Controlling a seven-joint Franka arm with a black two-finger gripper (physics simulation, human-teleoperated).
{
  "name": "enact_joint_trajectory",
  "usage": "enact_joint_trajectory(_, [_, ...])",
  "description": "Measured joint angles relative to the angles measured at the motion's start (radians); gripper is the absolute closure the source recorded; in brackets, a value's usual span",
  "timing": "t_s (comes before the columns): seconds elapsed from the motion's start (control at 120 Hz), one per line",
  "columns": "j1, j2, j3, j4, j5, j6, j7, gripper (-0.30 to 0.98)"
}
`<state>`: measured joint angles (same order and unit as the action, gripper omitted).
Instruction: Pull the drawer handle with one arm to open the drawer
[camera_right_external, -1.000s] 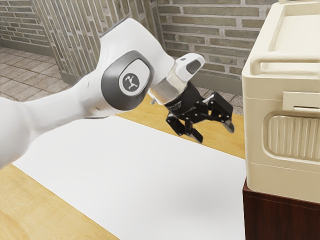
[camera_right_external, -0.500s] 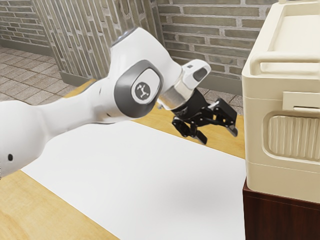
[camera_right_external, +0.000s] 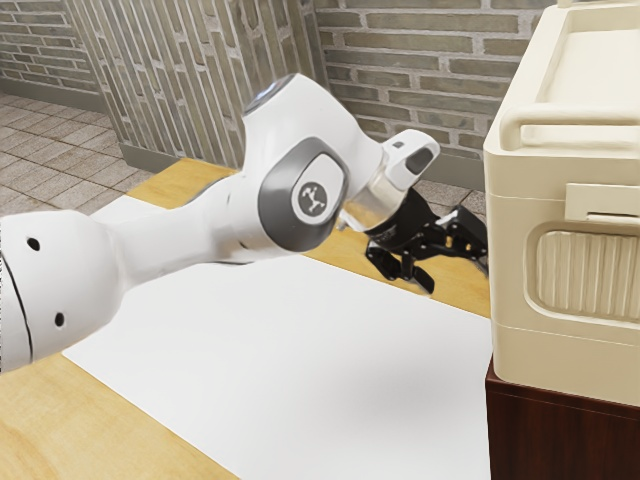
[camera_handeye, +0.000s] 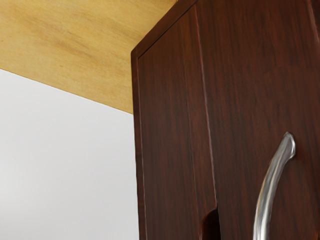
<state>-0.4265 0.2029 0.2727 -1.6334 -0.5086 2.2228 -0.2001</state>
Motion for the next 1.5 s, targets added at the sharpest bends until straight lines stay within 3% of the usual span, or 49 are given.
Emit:
enact_joint_trajectory(0.217, [0.003,0.016,-0.001,-0.007,-0.076,0.048,0.008,0.0])
enact_joint_trajectory(0.517, [-0.007,0.034,0.001,-0.028,-0.088,0.069,0.015,0.0])
enact_joint_trajectory(1.0, [-0.014,-0.087,0.041,-0.165,-0.072,0.069,0.029,0.0])
enact_joint_trajectory(1.5, [-0.024,-0.111,0.116,-0.196,0.009,0.064,0.037,0.0])
